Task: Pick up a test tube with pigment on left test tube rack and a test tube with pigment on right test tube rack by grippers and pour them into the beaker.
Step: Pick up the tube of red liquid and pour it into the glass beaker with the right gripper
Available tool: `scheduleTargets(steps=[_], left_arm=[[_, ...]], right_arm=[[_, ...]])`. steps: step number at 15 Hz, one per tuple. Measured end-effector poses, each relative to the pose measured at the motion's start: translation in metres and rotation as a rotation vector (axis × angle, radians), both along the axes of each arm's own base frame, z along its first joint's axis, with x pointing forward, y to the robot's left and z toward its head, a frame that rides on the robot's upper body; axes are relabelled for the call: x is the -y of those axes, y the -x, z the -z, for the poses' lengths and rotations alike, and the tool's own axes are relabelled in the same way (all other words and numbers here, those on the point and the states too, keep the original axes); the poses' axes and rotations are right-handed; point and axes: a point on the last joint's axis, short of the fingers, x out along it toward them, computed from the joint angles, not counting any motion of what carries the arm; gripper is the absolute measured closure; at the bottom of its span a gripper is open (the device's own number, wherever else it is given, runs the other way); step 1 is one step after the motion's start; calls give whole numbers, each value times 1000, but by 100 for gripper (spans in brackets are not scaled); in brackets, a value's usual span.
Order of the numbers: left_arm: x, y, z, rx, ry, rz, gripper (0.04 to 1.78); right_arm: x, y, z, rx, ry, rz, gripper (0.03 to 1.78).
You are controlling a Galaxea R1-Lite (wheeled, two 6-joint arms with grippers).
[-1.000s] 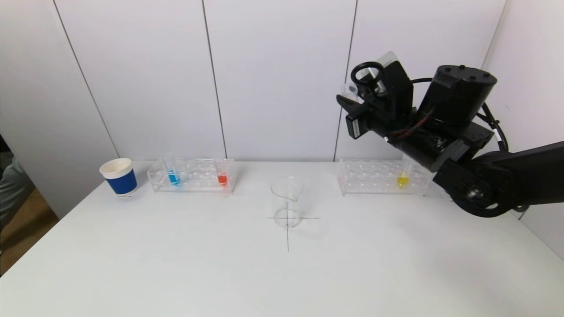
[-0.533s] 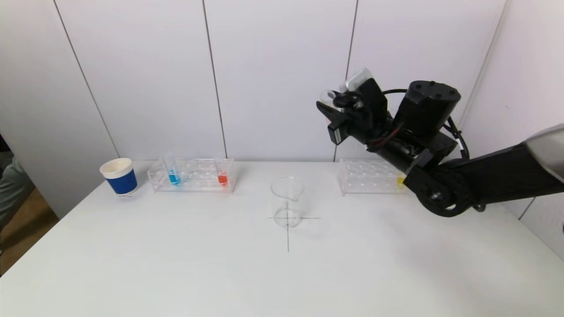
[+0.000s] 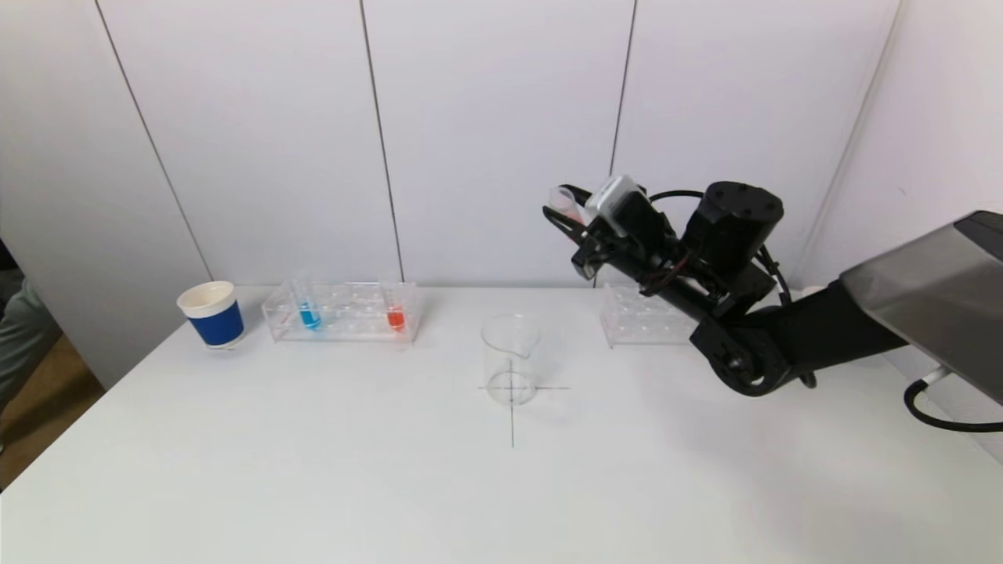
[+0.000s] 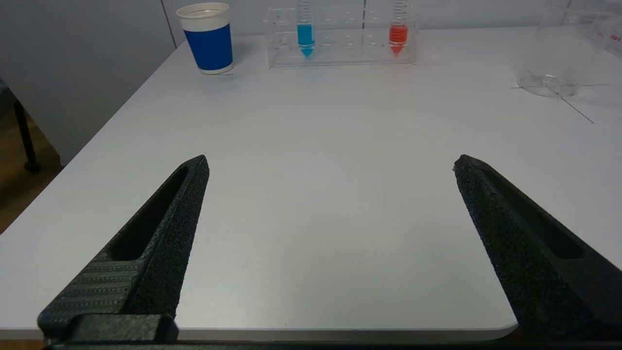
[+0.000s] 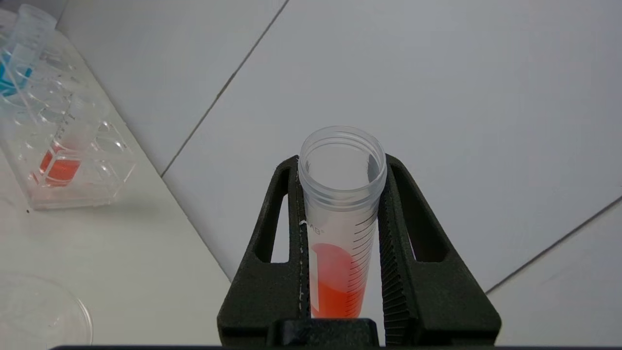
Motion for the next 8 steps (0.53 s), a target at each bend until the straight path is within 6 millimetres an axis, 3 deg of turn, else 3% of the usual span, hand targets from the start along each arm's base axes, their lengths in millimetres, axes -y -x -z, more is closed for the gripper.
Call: scheduleTargets(steps=[8], left_arm=[[0,0,0,0,0,0,6]], right_arm=[[12,-15,22,102,76,-67,135]])
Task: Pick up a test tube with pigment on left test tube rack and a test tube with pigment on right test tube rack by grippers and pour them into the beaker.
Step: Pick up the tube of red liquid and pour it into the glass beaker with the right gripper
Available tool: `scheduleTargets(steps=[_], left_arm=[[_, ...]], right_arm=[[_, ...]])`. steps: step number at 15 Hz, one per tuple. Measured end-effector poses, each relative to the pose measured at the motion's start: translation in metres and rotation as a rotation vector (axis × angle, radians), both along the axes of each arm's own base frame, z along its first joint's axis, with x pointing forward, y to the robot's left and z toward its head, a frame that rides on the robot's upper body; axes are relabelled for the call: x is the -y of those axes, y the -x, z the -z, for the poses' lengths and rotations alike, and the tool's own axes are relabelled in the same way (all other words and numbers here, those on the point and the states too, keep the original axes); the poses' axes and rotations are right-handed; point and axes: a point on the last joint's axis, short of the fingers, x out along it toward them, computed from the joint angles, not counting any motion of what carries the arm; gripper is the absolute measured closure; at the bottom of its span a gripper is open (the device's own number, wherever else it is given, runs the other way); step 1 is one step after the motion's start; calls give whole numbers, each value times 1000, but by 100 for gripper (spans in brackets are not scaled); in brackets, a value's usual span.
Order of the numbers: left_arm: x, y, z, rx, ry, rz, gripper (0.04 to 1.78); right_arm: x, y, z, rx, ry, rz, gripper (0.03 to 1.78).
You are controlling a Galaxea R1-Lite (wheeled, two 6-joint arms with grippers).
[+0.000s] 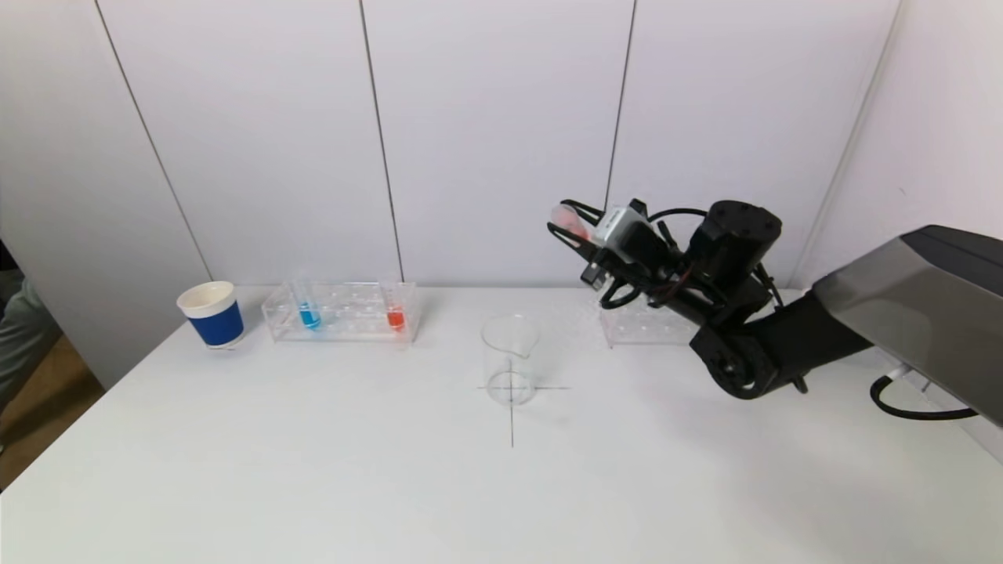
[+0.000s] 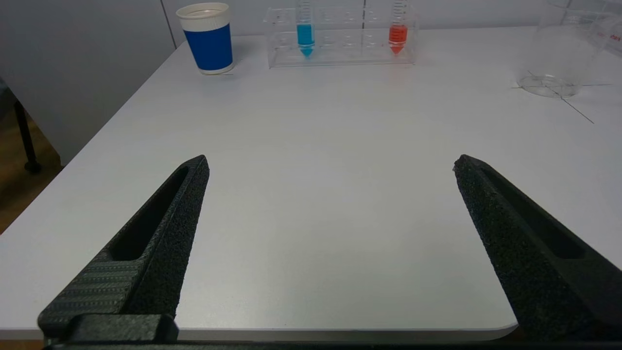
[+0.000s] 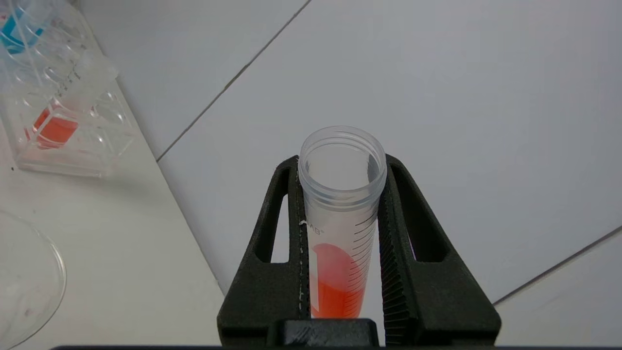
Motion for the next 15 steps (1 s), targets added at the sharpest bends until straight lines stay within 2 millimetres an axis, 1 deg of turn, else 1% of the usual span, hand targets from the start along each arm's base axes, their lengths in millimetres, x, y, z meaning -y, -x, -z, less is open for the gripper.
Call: scheduleTargets(steps=[4,7,10,15], left_arm=[[0,0,0,0,0,0,6],[0,0,0,0,0,0,6],[0,0,0,0,0,0,6],[0,0,0,0,0,0,6]], right_arm=[[1,-4,11,6,15,-25,135],[-1,-4,15,17,39,-51,135],[-8,-2,20,33,74,-82,135],[-10,-3,26,51,107,-99,135]])
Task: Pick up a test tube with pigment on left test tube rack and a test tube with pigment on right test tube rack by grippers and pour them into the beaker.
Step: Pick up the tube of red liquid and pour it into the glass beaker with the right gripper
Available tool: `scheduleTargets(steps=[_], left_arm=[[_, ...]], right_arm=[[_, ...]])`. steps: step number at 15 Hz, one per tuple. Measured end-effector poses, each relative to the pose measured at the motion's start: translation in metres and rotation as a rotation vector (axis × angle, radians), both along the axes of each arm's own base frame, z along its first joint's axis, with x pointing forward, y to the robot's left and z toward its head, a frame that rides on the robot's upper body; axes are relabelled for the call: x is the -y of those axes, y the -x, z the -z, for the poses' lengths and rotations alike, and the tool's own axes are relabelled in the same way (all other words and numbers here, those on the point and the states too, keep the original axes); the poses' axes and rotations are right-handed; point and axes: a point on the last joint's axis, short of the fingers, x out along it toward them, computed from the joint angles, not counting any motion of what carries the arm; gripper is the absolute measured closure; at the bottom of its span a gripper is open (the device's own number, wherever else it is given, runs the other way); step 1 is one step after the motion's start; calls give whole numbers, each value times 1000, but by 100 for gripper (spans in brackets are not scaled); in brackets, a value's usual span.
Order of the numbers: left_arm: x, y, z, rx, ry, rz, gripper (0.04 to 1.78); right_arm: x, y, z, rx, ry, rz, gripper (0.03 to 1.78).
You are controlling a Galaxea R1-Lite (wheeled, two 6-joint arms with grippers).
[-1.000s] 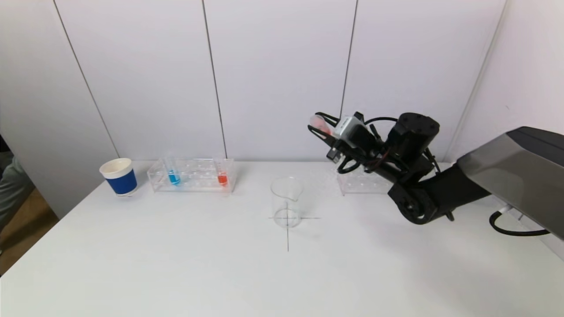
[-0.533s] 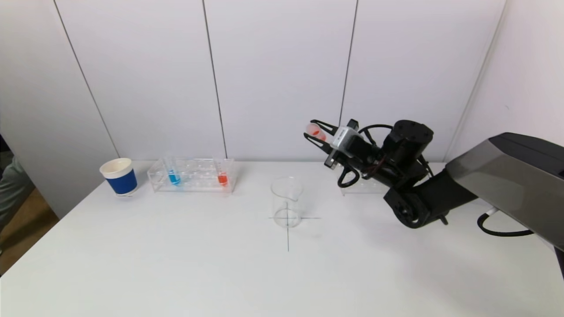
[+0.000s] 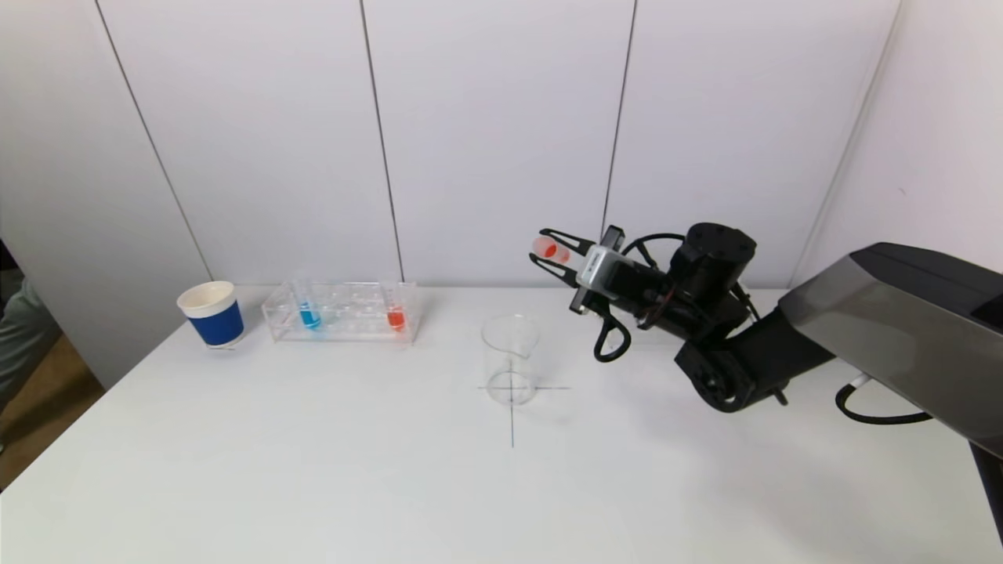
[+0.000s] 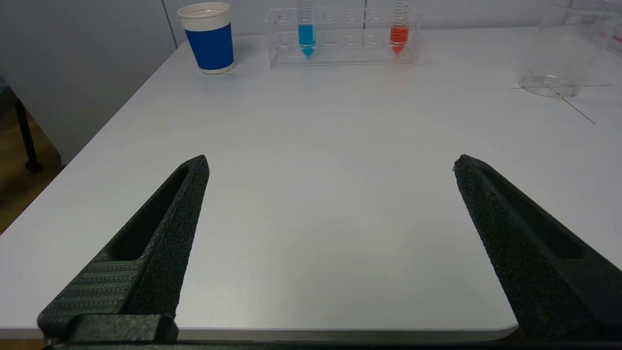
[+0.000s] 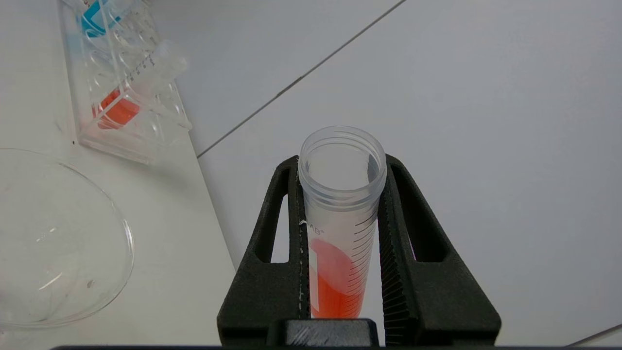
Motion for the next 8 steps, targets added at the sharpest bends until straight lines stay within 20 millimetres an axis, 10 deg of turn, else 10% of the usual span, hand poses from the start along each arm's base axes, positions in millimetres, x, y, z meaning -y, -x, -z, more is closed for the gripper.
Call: scheduleTargets(steps=[8], left_arm=[[0,0,0,0,0,0,6]], right_arm=[[-4,-1,7,43,40,5,135]])
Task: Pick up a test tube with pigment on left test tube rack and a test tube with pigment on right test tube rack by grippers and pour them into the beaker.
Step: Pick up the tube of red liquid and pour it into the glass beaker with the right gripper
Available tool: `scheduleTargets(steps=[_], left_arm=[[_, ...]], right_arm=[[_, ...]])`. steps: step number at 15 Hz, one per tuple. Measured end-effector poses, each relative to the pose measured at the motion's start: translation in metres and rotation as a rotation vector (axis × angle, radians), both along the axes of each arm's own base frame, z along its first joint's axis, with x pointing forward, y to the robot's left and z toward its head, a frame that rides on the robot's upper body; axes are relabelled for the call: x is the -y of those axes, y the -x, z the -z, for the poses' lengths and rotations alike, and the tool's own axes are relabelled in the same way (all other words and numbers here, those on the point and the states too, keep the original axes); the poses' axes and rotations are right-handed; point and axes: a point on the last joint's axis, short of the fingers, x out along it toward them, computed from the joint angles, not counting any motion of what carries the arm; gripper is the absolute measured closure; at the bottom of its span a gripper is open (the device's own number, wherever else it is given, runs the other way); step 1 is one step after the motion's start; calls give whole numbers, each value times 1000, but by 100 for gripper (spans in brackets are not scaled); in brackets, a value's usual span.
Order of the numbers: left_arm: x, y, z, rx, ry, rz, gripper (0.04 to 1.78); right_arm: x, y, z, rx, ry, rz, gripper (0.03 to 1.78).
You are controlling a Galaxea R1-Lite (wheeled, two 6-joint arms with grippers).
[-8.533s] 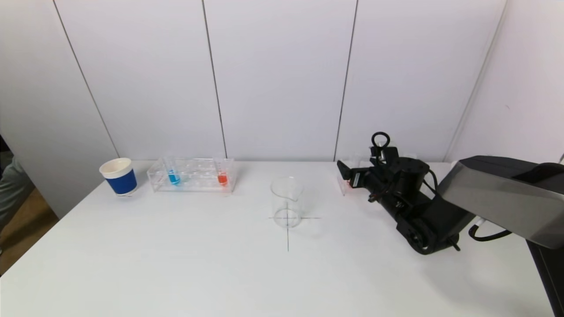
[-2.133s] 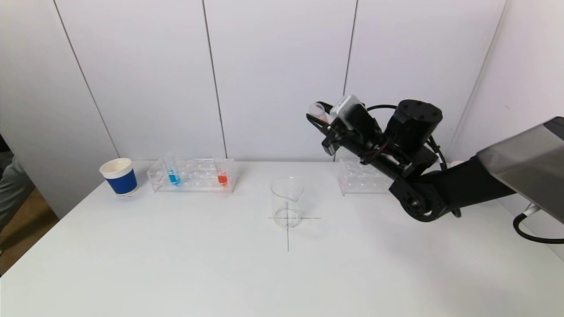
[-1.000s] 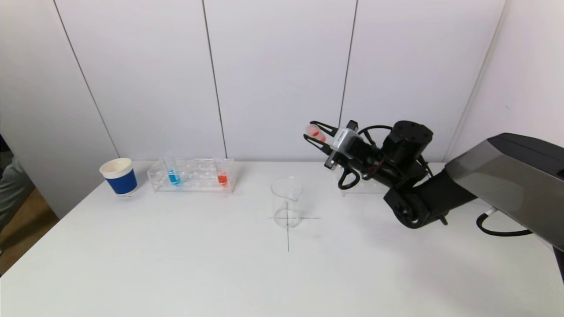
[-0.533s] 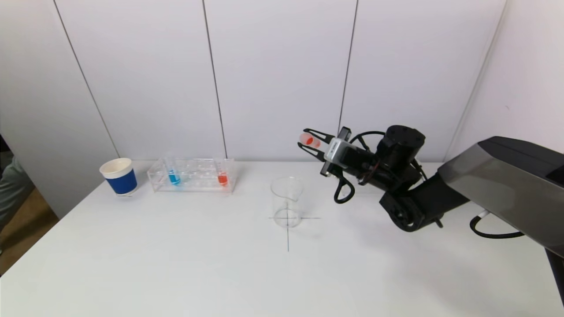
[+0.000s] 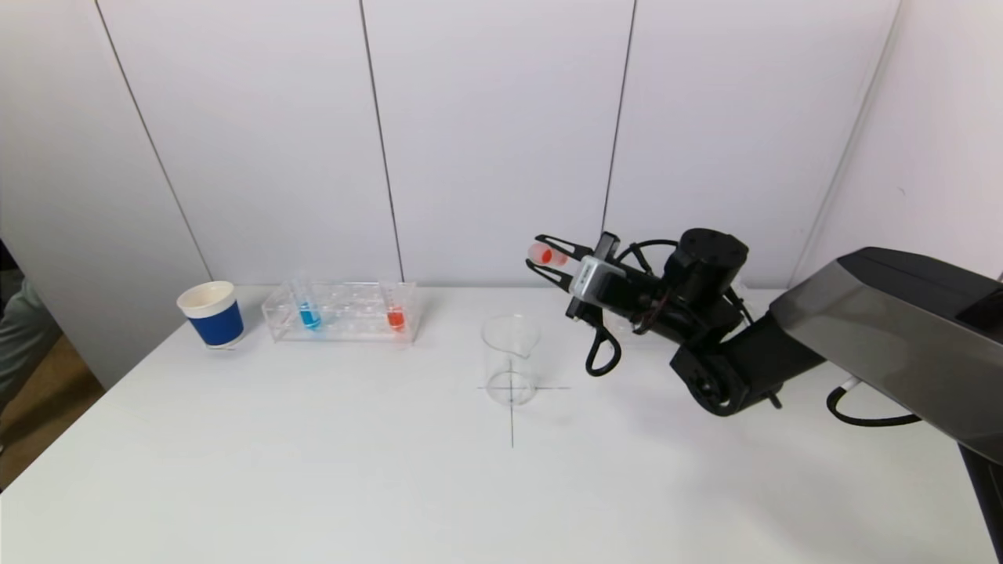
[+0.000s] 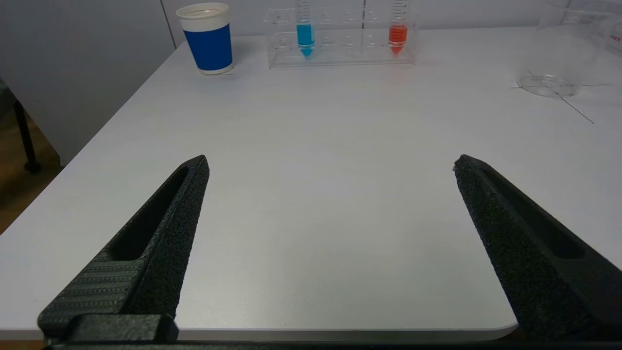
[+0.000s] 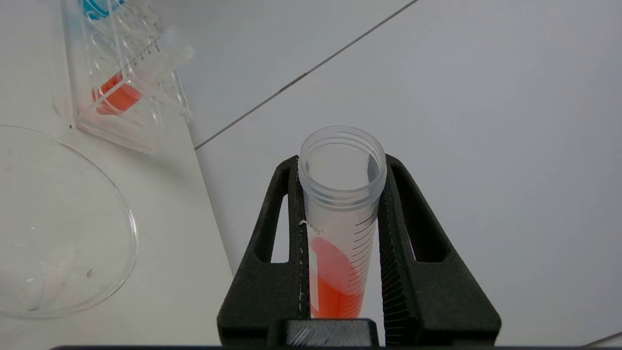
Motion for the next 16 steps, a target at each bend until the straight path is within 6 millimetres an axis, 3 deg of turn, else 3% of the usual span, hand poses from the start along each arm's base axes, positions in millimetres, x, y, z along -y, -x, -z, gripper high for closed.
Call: scheduleTargets(steps=[8,16], left_arm=[[0,0,0,0,0,0,6],[0,0,0,0,0,0,6]], right_arm=[[1,-1,3,76,60,22,135],[-14,8,6,112,94,-8,135]])
